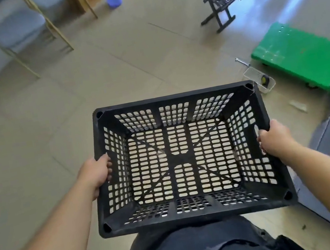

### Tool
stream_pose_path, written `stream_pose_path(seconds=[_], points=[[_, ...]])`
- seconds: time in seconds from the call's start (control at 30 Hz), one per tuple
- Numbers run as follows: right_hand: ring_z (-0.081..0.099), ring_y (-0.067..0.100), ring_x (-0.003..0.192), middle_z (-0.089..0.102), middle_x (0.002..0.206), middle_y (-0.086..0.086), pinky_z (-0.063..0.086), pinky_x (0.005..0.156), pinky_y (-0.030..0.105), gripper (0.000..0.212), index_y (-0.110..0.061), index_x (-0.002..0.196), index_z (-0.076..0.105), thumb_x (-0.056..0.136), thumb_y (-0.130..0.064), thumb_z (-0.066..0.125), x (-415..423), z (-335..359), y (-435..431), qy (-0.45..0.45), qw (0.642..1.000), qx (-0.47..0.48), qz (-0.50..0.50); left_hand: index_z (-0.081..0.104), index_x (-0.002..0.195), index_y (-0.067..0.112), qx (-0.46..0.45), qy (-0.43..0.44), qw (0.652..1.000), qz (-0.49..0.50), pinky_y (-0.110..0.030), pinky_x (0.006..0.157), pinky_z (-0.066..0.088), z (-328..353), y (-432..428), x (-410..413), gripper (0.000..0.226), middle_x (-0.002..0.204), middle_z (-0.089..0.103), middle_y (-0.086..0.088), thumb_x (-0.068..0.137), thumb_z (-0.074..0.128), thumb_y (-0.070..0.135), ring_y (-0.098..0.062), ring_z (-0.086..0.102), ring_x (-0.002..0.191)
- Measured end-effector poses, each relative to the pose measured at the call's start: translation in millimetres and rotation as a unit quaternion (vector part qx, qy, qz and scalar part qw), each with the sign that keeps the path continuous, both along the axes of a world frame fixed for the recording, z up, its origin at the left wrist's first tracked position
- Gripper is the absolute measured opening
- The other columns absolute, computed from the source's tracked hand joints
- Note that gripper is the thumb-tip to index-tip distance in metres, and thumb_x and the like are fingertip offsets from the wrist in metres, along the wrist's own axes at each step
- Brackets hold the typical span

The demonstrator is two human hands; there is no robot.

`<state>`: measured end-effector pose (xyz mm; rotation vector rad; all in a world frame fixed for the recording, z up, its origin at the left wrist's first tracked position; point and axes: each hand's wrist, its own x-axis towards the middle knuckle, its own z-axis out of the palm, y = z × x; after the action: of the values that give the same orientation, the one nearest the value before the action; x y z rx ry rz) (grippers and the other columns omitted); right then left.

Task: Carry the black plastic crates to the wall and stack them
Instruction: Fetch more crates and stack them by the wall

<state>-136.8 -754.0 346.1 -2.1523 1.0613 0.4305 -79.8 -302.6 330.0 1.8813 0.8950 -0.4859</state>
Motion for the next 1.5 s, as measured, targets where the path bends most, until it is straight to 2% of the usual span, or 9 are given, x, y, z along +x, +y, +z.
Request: stream_pose_path(seconds=[0.17, 0.27, 0.5, 0.7, 0.83, 0.93, 1.1, 1.33, 1.5], points=[[0.063, 0.040, 0.093, 0.062, 0.102, 0.017, 0.057, 0.085, 0.053, 0.017, -0.008, 0.113, 0.052, 0.099, -0.016, 0.049, 53.0, 8.5, 107.2, -0.008, 0.994, -0.015, 0.105, 0.065, 0.089, 0.008, 0.004, -0.012, 0.994, 0.104, -0.038, 0.067, 0.050, 5.7, 107.0, -56.5, 0.024, 0.077, 0.060, -0.007, 0.103, 0.055, 0.024, -0.020, 0.053, 0.065], [0.064, 0.038, 0.087, 0.063, 0.098, 0.016, 0.059, 0.082, 0.053, 0.017, -0.010, 0.114, 0.052, 0.099, -0.017, 0.050, 78.9, 8.8, 177.2, -0.014, 0.986, -0.021, 0.168, 0.067, 0.090, 0.007, 0.004, -0.012, 0.989, 0.149, -0.041, 0.071, 0.050, 8.9, 174.0, -87.1, 0.025, 0.075, 0.060, -0.006, 0.102, 0.054, 0.026, -0.022, 0.053, 0.064], [0.068, 0.040, 0.081, 0.067, 0.092, 0.018, 0.061, 0.077, 0.054, 0.021, -0.009, 0.106, 0.057, 0.087, -0.017, 0.050, 122.0, 11.7, 340.8, -0.038, 0.964, -0.016, 0.262, 0.063, 0.083, 0.007, 0.020, -0.019, 0.970, 0.241, -0.034, 0.063, 0.048, 25.1, 309.1, -138.8, 0.029, 0.073, 0.058, -0.008, 0.104, 0.052, 0.024, -0.022, 0.051, 0.062], [0.070, 0.041, 0.080, 0.069, 0.090, 0.018, 0.062, 0.073, 0.058, 0.023, -0.011, 0.099, 0.057, 0.080, -0.020, 0.049, 163.8, 14.0, 455.0, -0.056, 0.946, -0.004, 0.319, 0.063, 0.082, 0.007, 0.026, -0.024, 0.951, 0.306, -0.034, 0.061, 0.048, 34.9, 395.5, -151.1, 0.029, 0.072, 0.058, -0.008, 0.104, 0.052, 0.022, -0.022, 0.052, 0.064], [0.070, 0.040, 0.081, 0.069, 0.095, 0.018, 0.062, 0.070, 0.049, 0.025, -0.008, 0.110, 0.059, 0.089, -0.015, 0.050, 203.6, 17.0, 527.6, -0.063, 0.936, -0.009, 0.346, 0.064, 0.082, 0.006, 0.026, -0.015, 0.941, 0.338, -0.036, 0.062, 0.050, 33.1, 443.8, -138.7, 0.028, 0.073, 0.059, -0.008, 0.103, 0.052, 0.021, -0.022, 0.053, 0.065], [0.070, 0.040, 0.080, 0.069, 0.095, 0.017, 0.063, 0.071, 0.050, 0.027, -0.009, 0.114, 0.058, 0.090, -0.018, 0.050, 242.1, 12.6, 583.3, -0.063, 0.926, -0.017, 0.372, 0.065, 0.085, 0.005, 0.027, -0.007, 0.934, 0.356, -0.036, 0.062, 0.050, 30.2, 483.1, -115.3, 0.028, 0.075, 0.060, -0.008, 0.103, 0.052, 0.022, -0.022, 0.054, 0.066], [0.067, 0.041, 0.083, 0.068, 0.096, 0.019, 0.061, 0.077, 0.054, 0.031, -0.006, 0.117, 0.058, 0.089, -0.014, 0.048, 310.6, 10.5, 682.8, -0.060, 0.906, -0.014, 0.418, 0.066, 0.090, 0.005, 0.038, 0.002, 0.916, 0.399, -0.036, 0.064, 0.052, 37.6, 553.9, -70.3, 0.028, 0.077, 0.060, -0.007, 0.105, 0.051, 0.023, -0.020, 0.054, 0.067], [0.066, 0.041, 0.083, 0.067, 0.096, 0.019, 0.061, 0.075, 0.051, 0.034, -0.006, 0.118, 0.058, 0.087, -0.015, 0.046, 393.4, 27.0, 828.1, -0.066, 0.877, -0.005, 0.476, 0.062, 0.082, 0.007, 0.044, -0.009, 0.893, 0.447, -0.035, 0.059, 0.048, 62.4, 665.9, -16.6, 0.028, 0.072, 0.058, -0.008, 0.103, 0.052, 0.022, -0.022, 0.052, 0.063], [0.066, 0.039, 0.077, 0.067, 0.090, 0.018, 0.060, 0.069, 0.045, 0.028, -0.005, 0.114, 0.060, 0.092, -0.017, 0.049, 441.3, 33.1, 938.8, -0.083, 0.862, -0.003, 0.500, 0.061, 0.081, 0.006, 0.029, -0.025, 0.888, 0.458, -0.033, 0.055, 0.045, 61.3, 763.3, 18.2, 0.028, 0.069, 0.056, -0.009, 0.103, 0.050, 0.019, -0.021, 0.049, 0.058]])
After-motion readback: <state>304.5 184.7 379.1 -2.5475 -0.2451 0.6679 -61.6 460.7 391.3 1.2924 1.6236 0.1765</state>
